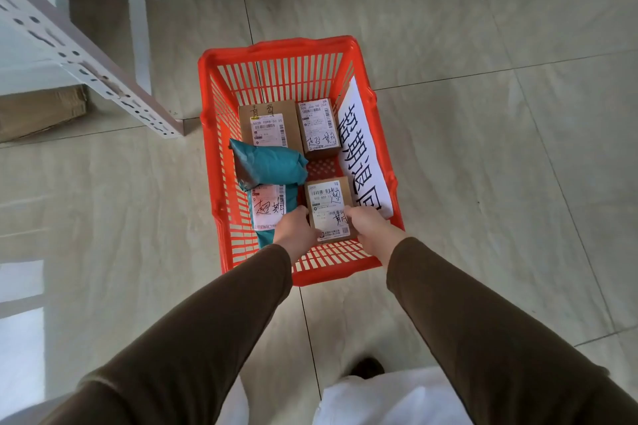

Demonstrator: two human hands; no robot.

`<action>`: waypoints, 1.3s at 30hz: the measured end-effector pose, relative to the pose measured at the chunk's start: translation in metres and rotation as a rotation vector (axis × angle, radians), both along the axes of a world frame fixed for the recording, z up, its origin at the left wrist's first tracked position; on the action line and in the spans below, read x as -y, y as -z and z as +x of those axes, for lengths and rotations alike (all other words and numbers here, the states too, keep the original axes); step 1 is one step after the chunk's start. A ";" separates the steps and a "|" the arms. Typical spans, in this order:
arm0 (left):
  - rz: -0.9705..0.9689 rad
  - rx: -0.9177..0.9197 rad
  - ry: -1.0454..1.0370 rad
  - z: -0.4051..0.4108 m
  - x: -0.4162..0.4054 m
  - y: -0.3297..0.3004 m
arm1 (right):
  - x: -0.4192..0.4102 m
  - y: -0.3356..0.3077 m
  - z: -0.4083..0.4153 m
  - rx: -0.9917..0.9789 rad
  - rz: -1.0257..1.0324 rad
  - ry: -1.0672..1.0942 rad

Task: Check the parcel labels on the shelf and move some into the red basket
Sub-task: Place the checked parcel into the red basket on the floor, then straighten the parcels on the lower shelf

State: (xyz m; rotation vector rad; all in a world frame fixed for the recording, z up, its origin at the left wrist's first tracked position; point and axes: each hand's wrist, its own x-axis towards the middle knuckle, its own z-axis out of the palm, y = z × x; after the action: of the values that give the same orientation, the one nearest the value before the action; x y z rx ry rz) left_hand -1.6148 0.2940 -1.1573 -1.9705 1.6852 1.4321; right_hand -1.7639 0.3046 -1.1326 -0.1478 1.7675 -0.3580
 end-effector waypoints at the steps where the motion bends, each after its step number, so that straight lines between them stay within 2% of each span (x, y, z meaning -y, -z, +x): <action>1: 0.001 -0.008 -0.031 0.003 -0.001 -0.009 | 0.000 -0.014 0.002 0.008 -0.007 -0.020; 7: 0.061 -0.144 -0.359 0.028 0.007 -0.120 | -0.001 -0.121 0.015 0.065 -0.121 -0.081; 11: 0.113 -0.272 -0.480 0.053 0.014 -0.225 | 0.003 -0.237 0.035 0.059 -0.224 -0.125; 15: 0.011 -0.320 -0.619 0.083 0.015 -0.357 | 0.011 -0.368 0.065 -0.086 -0.351 -0.291; 24: -0.275 -0.533 -0.835 0.215 -0.014 -0.621 | 0.018 -0.619 0.183 -0.101 -0.745 -0.516; 31: -0.481 -0.613 -0.911 0.361 -0.051 -0.722 | 0.011 -0.725 0.320 -0.049 -0.961 -0.701; 39: -0.634 -0.604 -0.975 0.558 -0.095 -0.779 | -0.010 -0.780 0.516 0.011 -1.039 -0.786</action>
State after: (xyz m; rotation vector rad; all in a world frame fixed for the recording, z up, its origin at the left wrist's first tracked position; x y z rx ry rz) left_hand -1.0569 0.3889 -0.3781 -3.2638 1.5313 2.1399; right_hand -1.2483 0.3149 -0.3522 -1.5099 1.2188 -0.6457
